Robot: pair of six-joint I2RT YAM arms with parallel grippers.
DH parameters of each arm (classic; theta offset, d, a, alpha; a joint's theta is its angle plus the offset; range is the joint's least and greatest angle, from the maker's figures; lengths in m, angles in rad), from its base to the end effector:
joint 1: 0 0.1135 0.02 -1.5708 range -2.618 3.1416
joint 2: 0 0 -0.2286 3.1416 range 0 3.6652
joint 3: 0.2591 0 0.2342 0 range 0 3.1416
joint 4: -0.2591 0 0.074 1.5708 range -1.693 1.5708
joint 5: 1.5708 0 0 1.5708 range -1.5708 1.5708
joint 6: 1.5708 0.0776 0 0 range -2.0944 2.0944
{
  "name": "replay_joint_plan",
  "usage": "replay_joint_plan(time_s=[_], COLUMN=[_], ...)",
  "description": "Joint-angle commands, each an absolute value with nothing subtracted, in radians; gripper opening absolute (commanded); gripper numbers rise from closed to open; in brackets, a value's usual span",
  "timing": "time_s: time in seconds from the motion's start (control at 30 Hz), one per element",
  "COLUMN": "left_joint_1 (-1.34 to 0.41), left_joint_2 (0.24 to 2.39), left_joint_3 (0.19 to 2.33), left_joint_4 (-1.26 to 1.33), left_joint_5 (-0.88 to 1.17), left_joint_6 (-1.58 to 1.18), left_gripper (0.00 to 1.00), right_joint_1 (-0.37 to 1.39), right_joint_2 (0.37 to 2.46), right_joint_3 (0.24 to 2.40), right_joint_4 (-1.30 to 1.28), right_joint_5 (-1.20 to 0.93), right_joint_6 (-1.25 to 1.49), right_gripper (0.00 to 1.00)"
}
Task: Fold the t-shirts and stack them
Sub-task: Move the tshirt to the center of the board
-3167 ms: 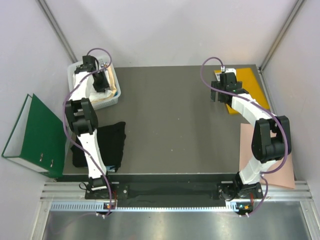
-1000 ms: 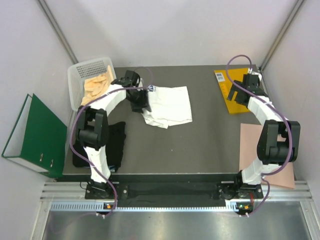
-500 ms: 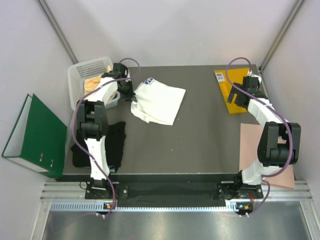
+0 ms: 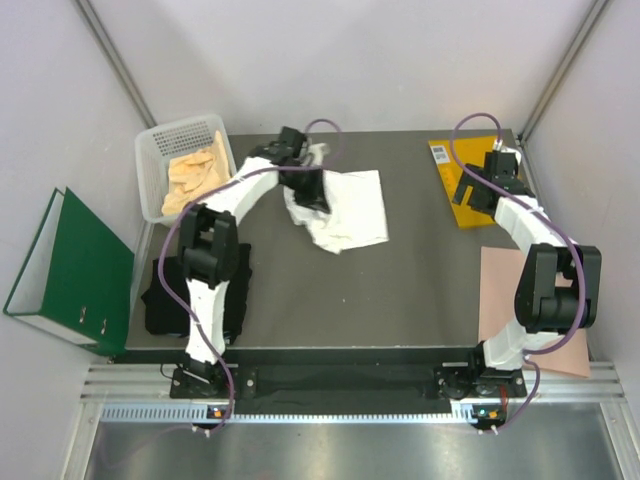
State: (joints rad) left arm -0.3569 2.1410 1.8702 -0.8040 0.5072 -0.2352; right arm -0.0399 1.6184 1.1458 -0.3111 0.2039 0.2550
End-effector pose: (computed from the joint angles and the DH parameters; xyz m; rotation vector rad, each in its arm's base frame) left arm 0.4039 -0.1908 0.1785 0.3394 2.6708 -0.8645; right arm 0.3651 -0.0303 0.1863 0.4413 2.2959 -0.1335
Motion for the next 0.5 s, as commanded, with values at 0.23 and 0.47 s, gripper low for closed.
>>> replay_joint_plan(time_s=[0.23,0.47], left_joint_1=[-0.554,-0.515], left_joint_2=[1.974,1.839], left_joint_3=[2.071,1.893], left_joint_4=[-0.488,-0.419], left_joint_5=[0.833,0.665], left_joint_6=[-0.440,-0.445], left_gripper=[0.00,0.00], right_joint_1=[-0.018,-0.015], right_joint_2=[1.629,1.641], right_joint_3=[1.195,1.189], right_joint_4=[-0.291,-0.284], right_joint_5=[0.201,0.192], right_joint_6=[0.253,0.262], right_gripper=[1.00,1.00])
